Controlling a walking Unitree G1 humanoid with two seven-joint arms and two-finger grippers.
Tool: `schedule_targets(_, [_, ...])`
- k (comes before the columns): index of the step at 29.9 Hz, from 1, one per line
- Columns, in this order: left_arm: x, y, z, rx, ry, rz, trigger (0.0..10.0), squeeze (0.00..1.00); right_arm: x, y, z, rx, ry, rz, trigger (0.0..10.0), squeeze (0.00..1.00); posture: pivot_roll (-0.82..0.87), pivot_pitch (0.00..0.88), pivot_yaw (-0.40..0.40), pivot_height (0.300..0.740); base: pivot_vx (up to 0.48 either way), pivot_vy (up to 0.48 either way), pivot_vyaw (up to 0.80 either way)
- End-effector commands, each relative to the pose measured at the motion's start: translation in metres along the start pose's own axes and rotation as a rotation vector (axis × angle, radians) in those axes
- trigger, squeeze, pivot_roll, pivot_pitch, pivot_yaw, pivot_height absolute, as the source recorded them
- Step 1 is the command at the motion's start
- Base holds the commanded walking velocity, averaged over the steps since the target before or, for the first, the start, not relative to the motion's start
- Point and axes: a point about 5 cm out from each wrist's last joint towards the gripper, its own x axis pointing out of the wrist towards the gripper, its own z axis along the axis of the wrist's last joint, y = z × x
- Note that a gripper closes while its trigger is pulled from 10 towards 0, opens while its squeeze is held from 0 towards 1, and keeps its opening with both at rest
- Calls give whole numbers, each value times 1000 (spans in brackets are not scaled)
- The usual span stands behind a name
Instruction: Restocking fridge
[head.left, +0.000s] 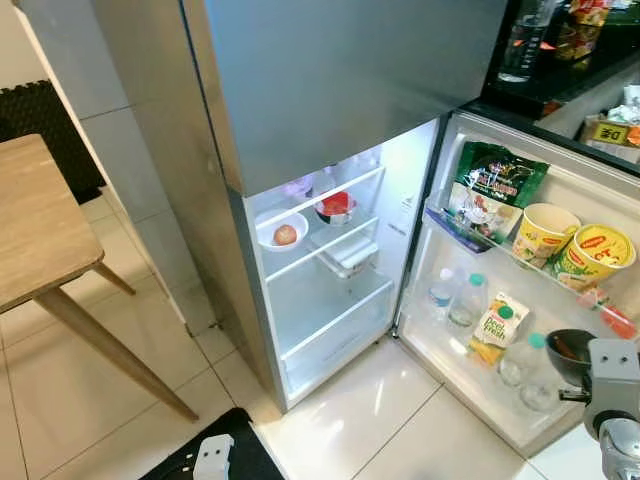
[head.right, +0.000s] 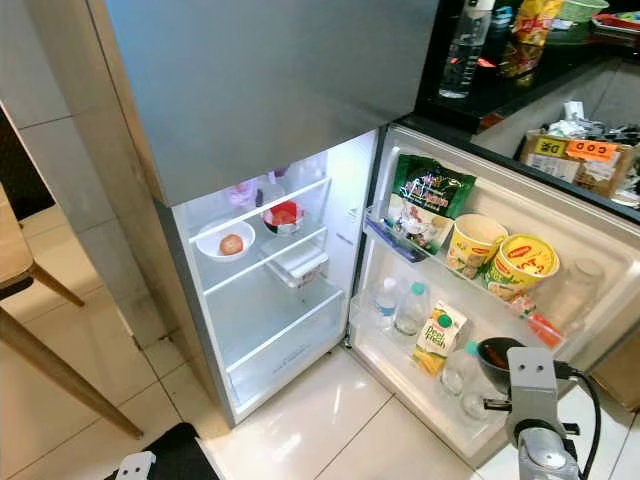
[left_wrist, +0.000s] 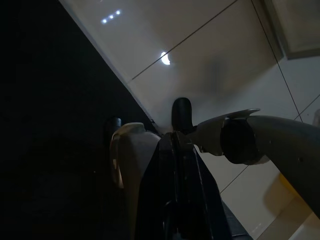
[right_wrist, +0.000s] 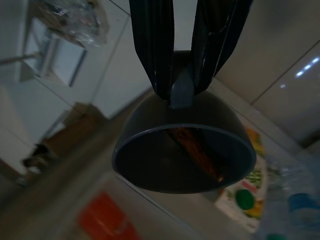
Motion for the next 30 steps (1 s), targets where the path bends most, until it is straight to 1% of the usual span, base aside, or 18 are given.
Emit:
schedule_targets(1, [-1, 1, -5, 3, 14, 10, 10000, 0, 6, -19, 25, 27, -109, -88, 10000, 0, -84, 0, -30, 740, 0, 0, 0])
schedule_targets(6, [-1, 1, -5, 5, 15, 9, 10000, 0, 6, -14, 25, 30, -114, -69, 10000, 0, -82, 0, -30, 740, 0, 0, 0])
schedule_targets(8, [-1, 1, -4, 9, 14, 9, 10000, 0, 6, -1, 26, 59, -129, -10, 10000, 0, -81, 0, -28, 740, 0, 0, 0])
schedule_targets(12, [-1, 2, -3, 16, 13, 8, 10000, 0, 3, 31, 28, 113, -171, 165, 10000, 0, -81, 0, -28, 740, 0, 0, 0])
schedule_targets(13, [-1, 2, -3, 17, 13, 9, 10000, 0, 3, 36, 29, 122, -176, 196, 10000, 0, -81, 0, -28, 740, 0, 0, 0])
schedule_targets(14, [-1, 2, -3, 17, 13, 9, 10000, 0, 3, 36, 29, 122, -176, 196, 10000, 0, -81, 0, -28, 740, 0, 0, 0])
schedule_targets(16, [-1, 1, -3, 19, 13, 8, 10000, 0, -1, 55, 28, 134, -185, 323, 10000, 0, -81, 0, -29, 740, 0, 0, 0])
schedule_targets(17, [-1, 1, -3, 19, 13, 8, 10000, 0, -1, 55, 28, 134, -185, 323, 10000, 0, -81, 0, -29, 740, 0, 0, 0])
schedule_targets(19, [-1, 1, -3, 27, 15, 12, 10000, 0, -7, 77, 25, 146, -184, 459, 10000, 0, -81, 0, -30, 740, 0, 0, 0])
schedule_targets(20, [-1, 1, -3, 27, 15, 12, 10000, 0, -7, 77, 25, 146, -184, 459, 10000, 0, -81, 0, -30, 740, 0, 0, 0])
schedule_targets(22, [0, 0, -4, 35, 15, 20, 10000, 0, -13, 93, 24, 169, -177, 555, 10000, 0, -81, 0, -30, 740, 0, 0, 0])
schedule_targets(23, [0, 0, -4, 35, 15, 20, 10000, 0, -13, 93, 24, 169, -177, 555, 10000, 0, -81, 0, -30, 740, 0, 0, 0])
schedule_targets(24, [0, 0, -4, 45, 17, 29, 10000, 0, -16, 102, 23, 181, -172, 605, 10000, 0, -81, 0, -30, 740, 0, 0, 0])
schedule_targets(25, [0, 0, -4, 45, 17, 29, 10000, 0, -16, 102, 23, 181, -172, 605, 10000, 0, -81, 0, -30, 740, 0, 0, 0])
schedule_targets(26, [0, -1, -4, 46, 13, 29, 10000, 0, -20, 114, 23, 197, -172, 662, 10000, 0, -84, 0, -29, 740, 0, 0, 0])
schedule_targets(28, [1, -2, -3, 49, 7, 26, 10000, 0, -27, 131, 23, 194, -173, 757, 10000, 0, -84, 0, -30, 740, 0, 0, 0])
schedule_targets(29, [2, -3, -3, 48, 4, 22, 10000, 0, -30, 137, 22, 202, -172, 795, 10000, 0, -84, 0, -30, 740, 0, 0, 419])
schedule_targets(30, [2, -3, -3, 48, 4, 22, 10000, 0, -30, 137, 22, 202, -172, 795, 10000, 0, -84, 0, -30, 740, 0, 0, 419])
